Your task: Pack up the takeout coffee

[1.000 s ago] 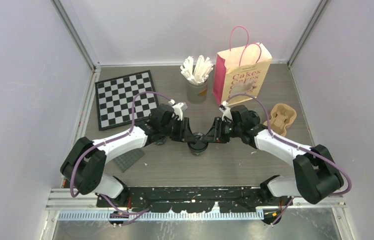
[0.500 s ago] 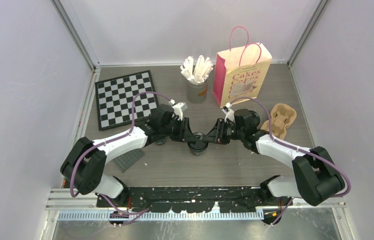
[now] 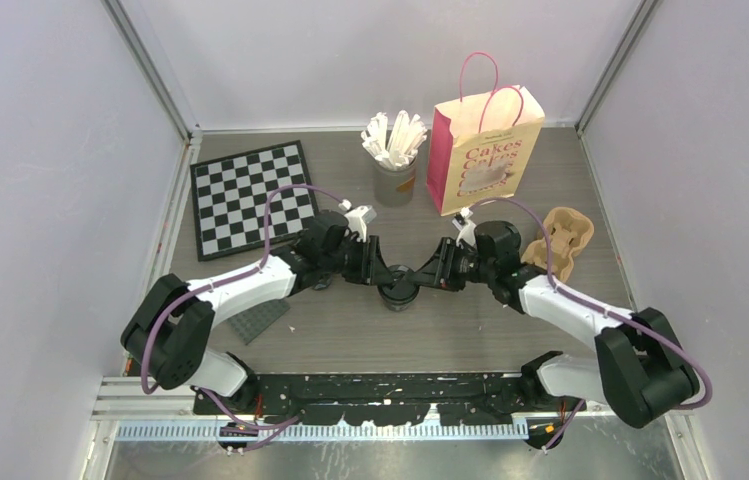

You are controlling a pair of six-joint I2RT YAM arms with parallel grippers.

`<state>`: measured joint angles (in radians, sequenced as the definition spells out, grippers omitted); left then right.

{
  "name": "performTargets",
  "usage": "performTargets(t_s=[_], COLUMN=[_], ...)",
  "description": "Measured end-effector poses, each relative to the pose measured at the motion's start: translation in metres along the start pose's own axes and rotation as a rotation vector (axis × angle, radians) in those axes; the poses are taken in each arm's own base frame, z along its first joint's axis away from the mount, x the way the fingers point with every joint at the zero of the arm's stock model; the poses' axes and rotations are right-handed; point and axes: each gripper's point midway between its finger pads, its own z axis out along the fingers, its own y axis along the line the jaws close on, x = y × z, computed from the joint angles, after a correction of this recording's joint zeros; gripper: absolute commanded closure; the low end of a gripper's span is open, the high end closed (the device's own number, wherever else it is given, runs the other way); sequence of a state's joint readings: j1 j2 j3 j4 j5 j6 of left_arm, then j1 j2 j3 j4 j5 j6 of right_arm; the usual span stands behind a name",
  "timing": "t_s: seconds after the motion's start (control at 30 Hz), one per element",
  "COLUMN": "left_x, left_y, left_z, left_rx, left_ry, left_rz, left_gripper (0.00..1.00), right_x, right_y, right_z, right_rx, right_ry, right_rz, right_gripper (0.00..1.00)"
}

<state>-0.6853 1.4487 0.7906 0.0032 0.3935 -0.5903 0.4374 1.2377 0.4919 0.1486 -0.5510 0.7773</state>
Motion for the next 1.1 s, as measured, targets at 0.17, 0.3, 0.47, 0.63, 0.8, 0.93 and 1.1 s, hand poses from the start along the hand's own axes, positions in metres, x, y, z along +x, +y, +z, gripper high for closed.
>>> performTargets(t_s=[0.17, 0.3, 0.47, 0.63, 0.8, 0.93, 1.1], left_x=[0.001, 0.001, 0.001, 0.001, 0.0, 0.0, 0.0], left_y=[0.0, -0.001, -0.001, -0.002, -0.003, -0.005, -0.006], left_z=[0.001, 0.001, 0.002, 0.004, 0.006, 0.007, 0.007], left_rx=[0.001, 0.009, 0.015, 0.021, 0.03, 0.034, 0.034], left_ry=[0.003, 0.004, 0.002, 0.002, -0.001, -0.002, -0.002], left_rz=[0.005, 0.005, 0.006, 0.004, 0.005, 0.01, 0.012], left_gripper=[0.62, 0.62, 0.62, 0.62, 0.62, 0.62, 0.62], right_x=[-0.01, -0.027, -0.024, -0.017, -0.011, -0.008, -0.008], right_y=[0.008, 0.024, 0.027, 0.024, 0.021, 0.02, 0.017], right_z=[-0.016, -0.03, -0.035, -0.033, -0.028, -0.025, -0.023], right_rx=[0.091, 0.122, 0.123, 0.124, 0.123, 0.127, 0.13], right_ry=[0.013, -0.012, 0.015, 0.054, 0.085, 0.099, 0.103], right_rz=[-0.041, -0.105, -0.122, -0.103, -0.093, -0.091, -0.095], right_gripper=[0.58, 0.6, 0.62, 0.64, 0.64, 0.64, 0.67])
